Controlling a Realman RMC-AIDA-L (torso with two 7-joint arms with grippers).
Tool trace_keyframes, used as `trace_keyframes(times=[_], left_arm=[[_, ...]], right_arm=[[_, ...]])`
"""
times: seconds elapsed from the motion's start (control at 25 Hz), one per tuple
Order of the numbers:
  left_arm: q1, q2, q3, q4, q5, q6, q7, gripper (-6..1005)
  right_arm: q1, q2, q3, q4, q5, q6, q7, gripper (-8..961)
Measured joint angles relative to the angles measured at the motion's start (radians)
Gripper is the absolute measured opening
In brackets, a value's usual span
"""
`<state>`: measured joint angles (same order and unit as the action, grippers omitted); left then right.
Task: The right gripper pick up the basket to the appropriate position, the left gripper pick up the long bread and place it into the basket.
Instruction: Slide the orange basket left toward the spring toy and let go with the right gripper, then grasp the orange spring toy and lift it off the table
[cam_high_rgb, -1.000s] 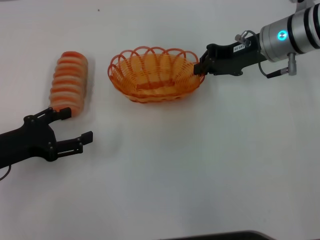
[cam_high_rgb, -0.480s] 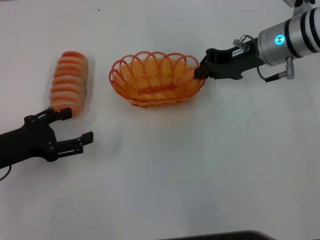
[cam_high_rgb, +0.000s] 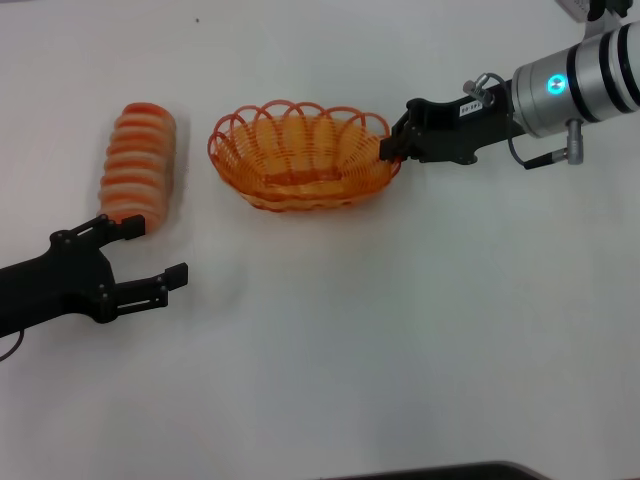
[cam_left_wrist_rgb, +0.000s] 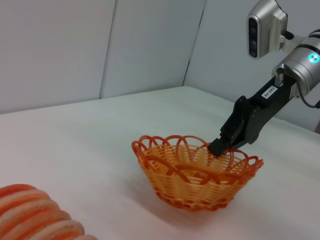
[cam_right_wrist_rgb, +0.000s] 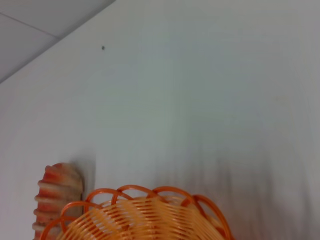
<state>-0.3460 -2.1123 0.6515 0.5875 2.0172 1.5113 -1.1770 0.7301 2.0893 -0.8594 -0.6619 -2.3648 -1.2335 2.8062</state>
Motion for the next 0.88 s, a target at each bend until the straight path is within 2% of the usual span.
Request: trace_keyframes(times=[0.2,0.28,0.6,0.76,0.88], left_arm=[[-0.003,0.0,0.0,0.0,0.0,0.001,0.0,925],[-0.004,0.0,0.001,0.0,0.0,0.003,-0.001,925],[-0.006,0.001,-0.002,0.0,0.0,0.008,-0.005,925],[-0.006,0.001,-0.005,0.001,-0.006,0.009,-0.005,925],[-0.005,0.003,-0.006,0.001,-0.008,0.01,-0.006,925]], right_arm=[[-0.005,-0.001,0.003,0.034,0.05,-0.001,0.006,71],[-0.008,-0.001,0.003,0.039,0.065,-0.012,0.007,183],[-0.032,-0.004,0.005,0.035,0.122,-0.06,-0.006,503],[-0.074,-0.014,0.02,0.005,0.155,-0.061,-0.024,667],[-0.108,-0.031,0.051,-0.04,0.196,-0.066,-0.09,732]])
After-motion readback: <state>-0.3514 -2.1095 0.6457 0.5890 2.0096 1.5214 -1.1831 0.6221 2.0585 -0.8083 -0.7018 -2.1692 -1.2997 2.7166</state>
